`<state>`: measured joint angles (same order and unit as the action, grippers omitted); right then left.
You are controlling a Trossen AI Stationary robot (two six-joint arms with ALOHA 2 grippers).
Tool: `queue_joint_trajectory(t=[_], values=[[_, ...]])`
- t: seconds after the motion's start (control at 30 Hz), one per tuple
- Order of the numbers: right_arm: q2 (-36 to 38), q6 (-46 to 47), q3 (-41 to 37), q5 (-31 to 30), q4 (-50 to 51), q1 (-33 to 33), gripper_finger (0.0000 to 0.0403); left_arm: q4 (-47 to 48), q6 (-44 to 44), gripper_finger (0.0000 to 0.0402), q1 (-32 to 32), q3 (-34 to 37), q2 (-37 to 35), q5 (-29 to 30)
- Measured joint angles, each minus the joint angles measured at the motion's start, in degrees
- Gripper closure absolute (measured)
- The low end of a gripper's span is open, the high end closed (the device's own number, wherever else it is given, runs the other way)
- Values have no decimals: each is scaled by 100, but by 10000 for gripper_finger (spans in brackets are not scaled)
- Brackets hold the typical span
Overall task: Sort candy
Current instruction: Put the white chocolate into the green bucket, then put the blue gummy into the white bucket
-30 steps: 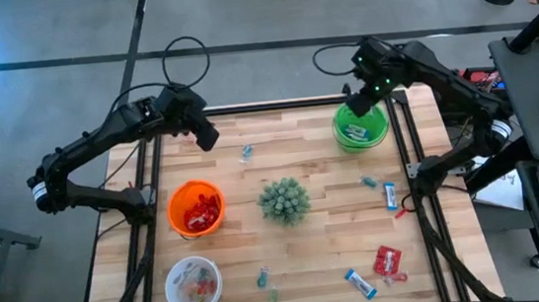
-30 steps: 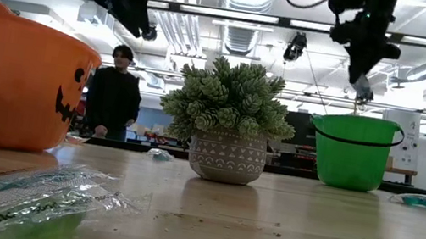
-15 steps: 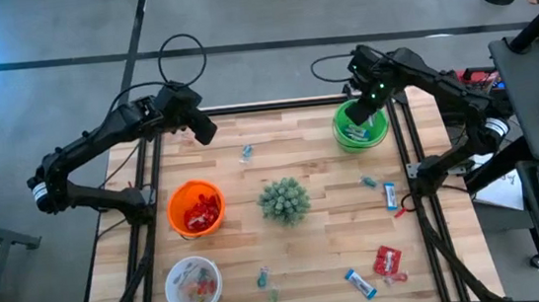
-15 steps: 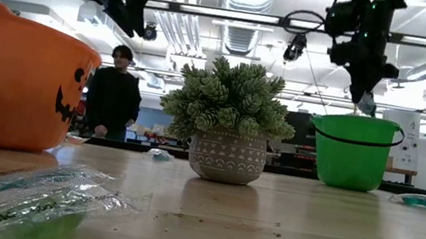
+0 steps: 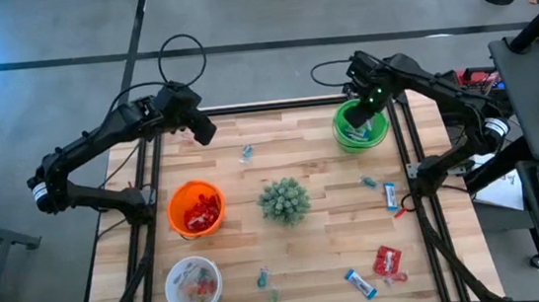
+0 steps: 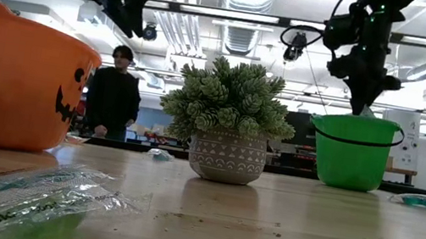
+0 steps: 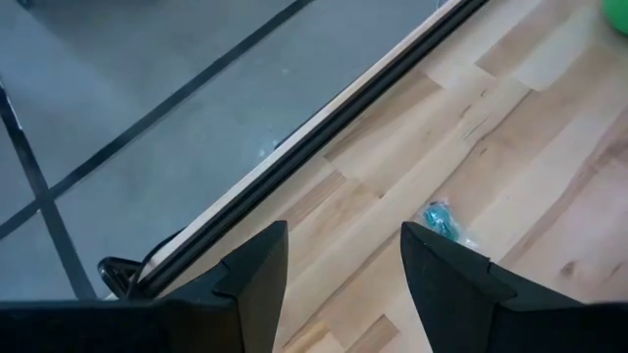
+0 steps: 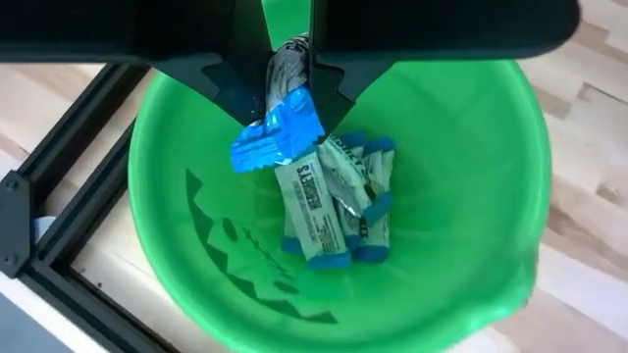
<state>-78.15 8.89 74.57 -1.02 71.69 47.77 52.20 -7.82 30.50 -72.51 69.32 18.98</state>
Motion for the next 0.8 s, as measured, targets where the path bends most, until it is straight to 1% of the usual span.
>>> queue_joint_trajectory(t=[0.1, 0.17, 0.4, 0.7, 0.8], values=[[0, -80, 63, 73, -16, 0, 367, 37, 5, 221, 0, 0, 0, -2], [0, -73, 89, 158, -73, 0, 354, 40, 5, 221, 0, 0, 0, 0], [0, 305, 109, 147, -174, 0, 308, 64, 119, 221, 0, 0, 0, -2], [13, 412, 113, 153, -143, 0, 301, 75, 127, 221, 0, 0, 0, -2], [13, 466, 262, 414, -128, 0, 301, 73, 127, 221, 0, 0, 0, -2]])
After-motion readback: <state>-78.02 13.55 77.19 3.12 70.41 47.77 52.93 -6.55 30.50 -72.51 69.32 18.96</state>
